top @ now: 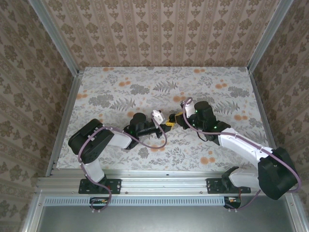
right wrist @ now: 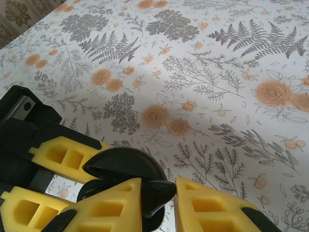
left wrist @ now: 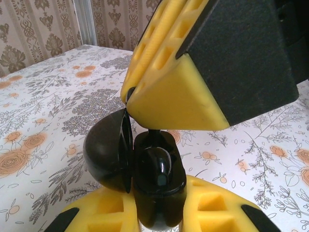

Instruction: Insert wireless bluetooth earbuds into charging case

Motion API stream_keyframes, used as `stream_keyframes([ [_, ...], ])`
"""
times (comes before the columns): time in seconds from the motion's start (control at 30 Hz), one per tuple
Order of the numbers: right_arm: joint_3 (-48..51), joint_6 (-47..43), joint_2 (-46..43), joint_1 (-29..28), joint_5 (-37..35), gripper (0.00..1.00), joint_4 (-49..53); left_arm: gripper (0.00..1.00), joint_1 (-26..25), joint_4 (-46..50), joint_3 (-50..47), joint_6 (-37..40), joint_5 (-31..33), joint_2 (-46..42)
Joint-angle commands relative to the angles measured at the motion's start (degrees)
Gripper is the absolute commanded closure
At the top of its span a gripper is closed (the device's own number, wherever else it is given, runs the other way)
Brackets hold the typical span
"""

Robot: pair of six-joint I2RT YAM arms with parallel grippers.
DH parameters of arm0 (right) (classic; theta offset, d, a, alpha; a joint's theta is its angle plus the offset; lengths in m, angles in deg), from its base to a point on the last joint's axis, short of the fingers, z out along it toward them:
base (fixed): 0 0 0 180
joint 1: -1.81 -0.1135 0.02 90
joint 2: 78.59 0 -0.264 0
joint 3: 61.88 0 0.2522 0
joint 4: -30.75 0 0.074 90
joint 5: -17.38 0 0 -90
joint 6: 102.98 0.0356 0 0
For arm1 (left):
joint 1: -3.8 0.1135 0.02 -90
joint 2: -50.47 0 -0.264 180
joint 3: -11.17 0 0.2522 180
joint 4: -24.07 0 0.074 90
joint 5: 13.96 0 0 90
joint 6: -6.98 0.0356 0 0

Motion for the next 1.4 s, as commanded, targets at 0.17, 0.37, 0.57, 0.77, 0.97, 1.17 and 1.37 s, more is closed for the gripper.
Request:
stream_keyframes([
  [0.17, 1.3, -0.7, 0.2, 1.8, 6.9, 0.78, 3.8, 0.99, -0.5, -6.5, 0.8, -0.8, -1.4, -3.0],
  [0.37, 0.9, -0.6, 0.7, 2.1, 7.3, 0.79, 4.1, 0.99, -0.5, -6.6, 0.7, -0.9, -1.4, -3.1],
  [0.57, 1.1, -0.7, -0.9, 2.2, 9.5, 0.78, 3.7, 0.99, -0.5, -6.6, 0.4, -0.8, -1.2, -3.2],
  [0.77, -0.5, -0.8, 0.7, 2.5, 2.3, 0.78, 7.5, 0.99, -0.5, -6.5, 0.6, -0.7, -1.2, -3.4],
  [0.97, -0.3, -0.6, 0.2, 2.5, -0.5, 0.79, 7.1, 0.99, -0.6, -6.3, 0.4, -0.5, -1.1, -3.7],
  [1.17, -0.6, -2.5, -0.2, 2.4, 2.1, 0.79, 8.2, 0.99, -0.6, -6.2, 0.4, -0.3, -1.1, -3.8],
  [1.37, -1.1, -4.6, -0.7, 2.5, 2.0, 0.79, 11.1, 0.99, -0.7, -6.2, 0.2, -0.3, -1.0, -4.1],
])
